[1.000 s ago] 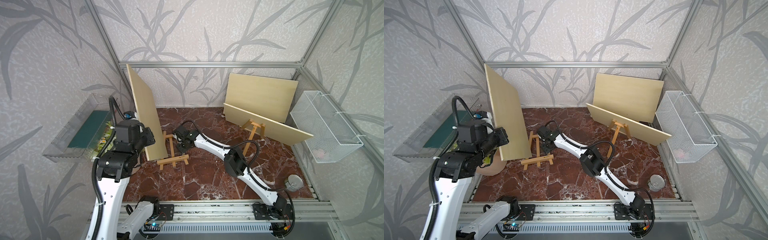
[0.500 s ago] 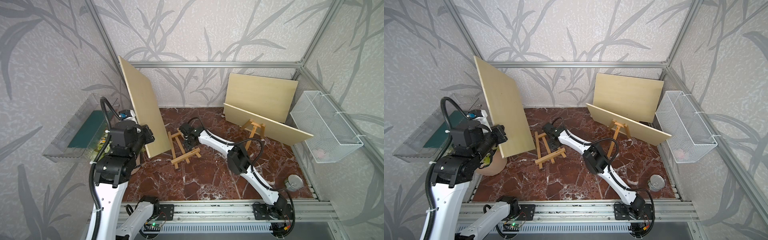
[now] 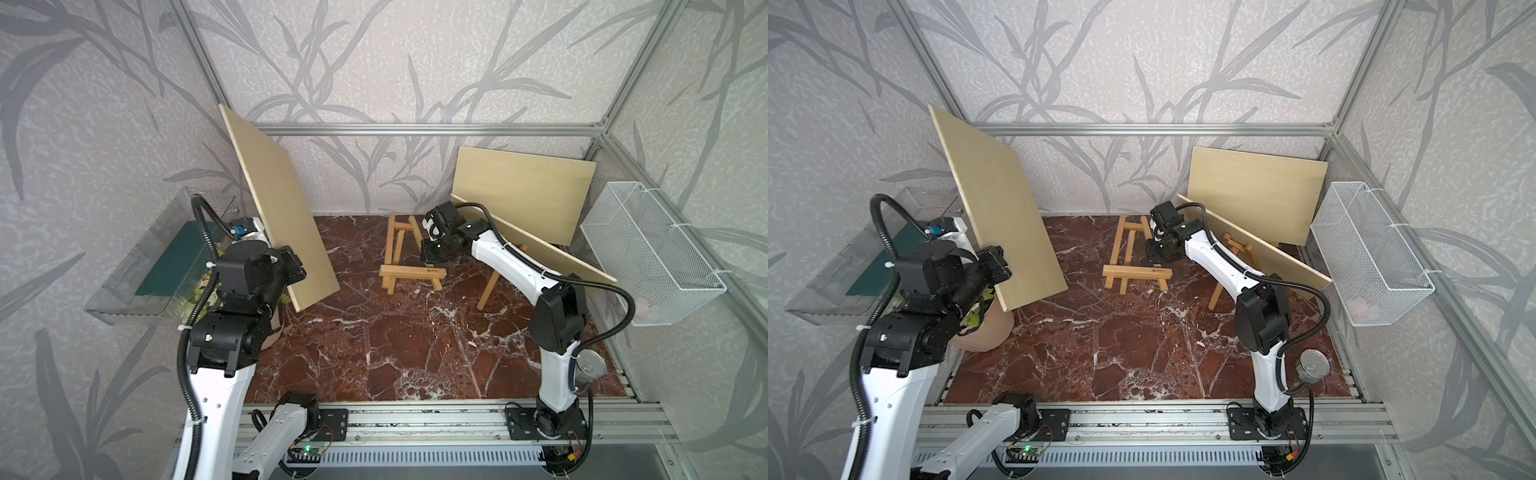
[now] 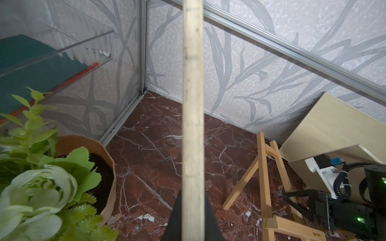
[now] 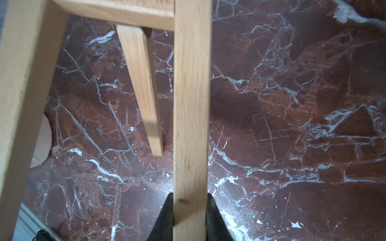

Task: Assemble the easel
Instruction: Unfold the easel at the center of the board, then place the easel at the center of the board.

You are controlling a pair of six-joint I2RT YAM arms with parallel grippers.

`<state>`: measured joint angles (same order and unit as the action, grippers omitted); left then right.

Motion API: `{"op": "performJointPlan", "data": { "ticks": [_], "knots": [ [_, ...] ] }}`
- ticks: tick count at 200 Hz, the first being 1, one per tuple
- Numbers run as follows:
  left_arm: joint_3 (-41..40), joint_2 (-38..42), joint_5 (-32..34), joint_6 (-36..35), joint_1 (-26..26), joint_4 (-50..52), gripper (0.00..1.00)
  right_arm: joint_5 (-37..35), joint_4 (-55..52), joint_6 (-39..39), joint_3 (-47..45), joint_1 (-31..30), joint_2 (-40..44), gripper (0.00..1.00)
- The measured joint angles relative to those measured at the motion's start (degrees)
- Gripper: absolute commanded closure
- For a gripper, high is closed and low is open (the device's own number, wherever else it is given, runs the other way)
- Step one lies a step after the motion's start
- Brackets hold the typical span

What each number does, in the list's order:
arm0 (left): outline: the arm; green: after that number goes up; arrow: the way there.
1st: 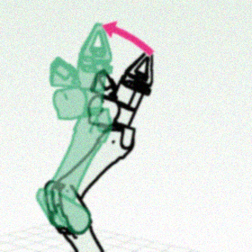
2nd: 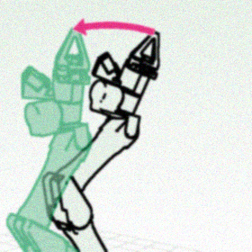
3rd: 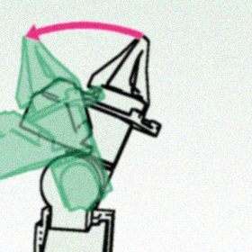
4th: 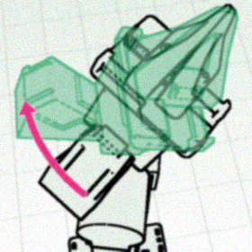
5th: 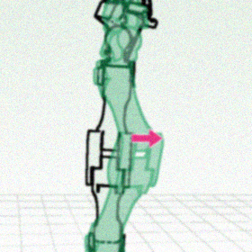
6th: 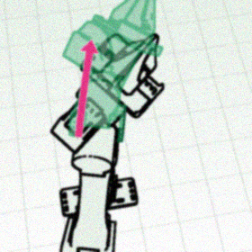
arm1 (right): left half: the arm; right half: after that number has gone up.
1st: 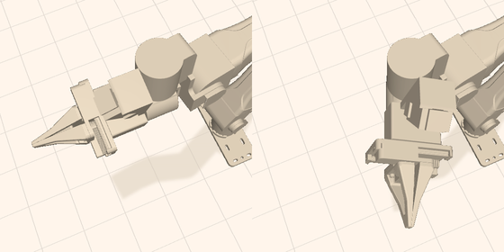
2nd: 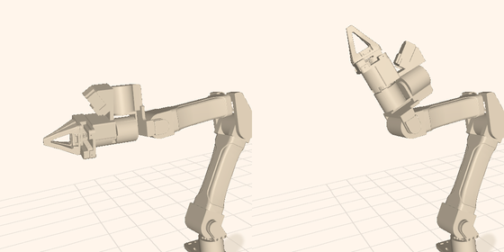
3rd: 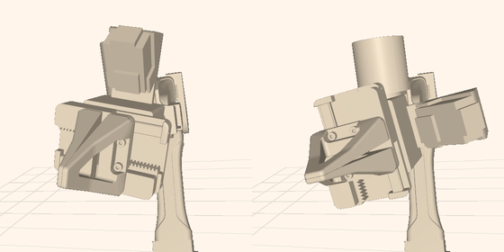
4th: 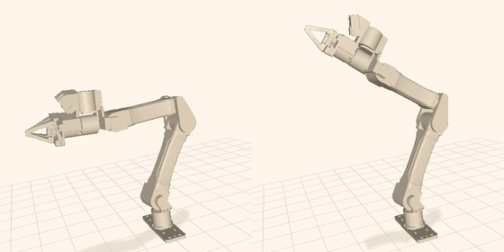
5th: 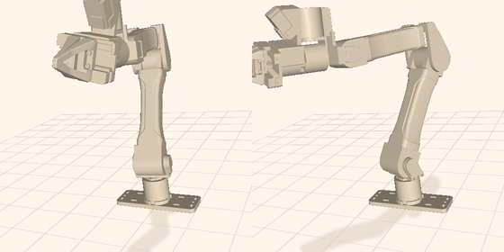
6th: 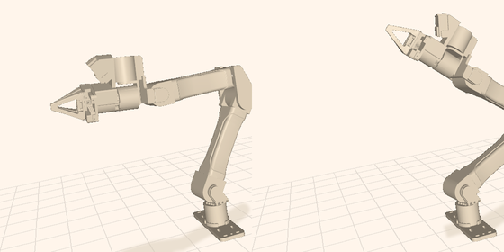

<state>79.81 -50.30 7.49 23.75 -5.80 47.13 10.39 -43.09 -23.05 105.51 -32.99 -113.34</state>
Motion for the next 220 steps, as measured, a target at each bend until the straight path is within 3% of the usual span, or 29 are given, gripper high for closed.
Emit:
{"op": "performJointPlan", "data": {
  "ticks": [25,65,87,114,147,180,220],
  "knots": [
    [-0.59,-1.09,-1.79,0.87,-0.04,0.09,1.00,-0.72,3.34,-0.96,-2.54,-1.03,2.49,0.92],
    [-0.70,-1.99,-1.31,2.43,-0.15,1.84,1.00,-8.79,13.79,0.92,-5.11,-7.74,2.34,0.94],
    [-0.68,-1.99,1.46,2.71,-0.15,3.48,1.00,-15.87,28.04,5.07,-11.72,-12.44,2.27,0.95],
    [-0.68,-1.97,4.83,2.36,-0.13,5.38,1.00,-27.82,47.32,16.13,-18.36,-18.03,-2.16,0.95],
    [-0.68,-1.88,6.56,1.44,0.02,6.08,1.00,-35.65,64.65,22.25,-22.95,-20.06,-7.34,0.95],
    [-0.68,-1.57,4.66,-0.61,0.02,5.97,1.00,-39.26,72.02,23.91,-29.62,-19.76,-6.43,0.94],
    [-0.24,-1.51,1.29,-2.97,0.02,5.90,1.00,-39.85,72.48,24.02,-37.07,-19.82,-2.78,0.94]
  ]
}}
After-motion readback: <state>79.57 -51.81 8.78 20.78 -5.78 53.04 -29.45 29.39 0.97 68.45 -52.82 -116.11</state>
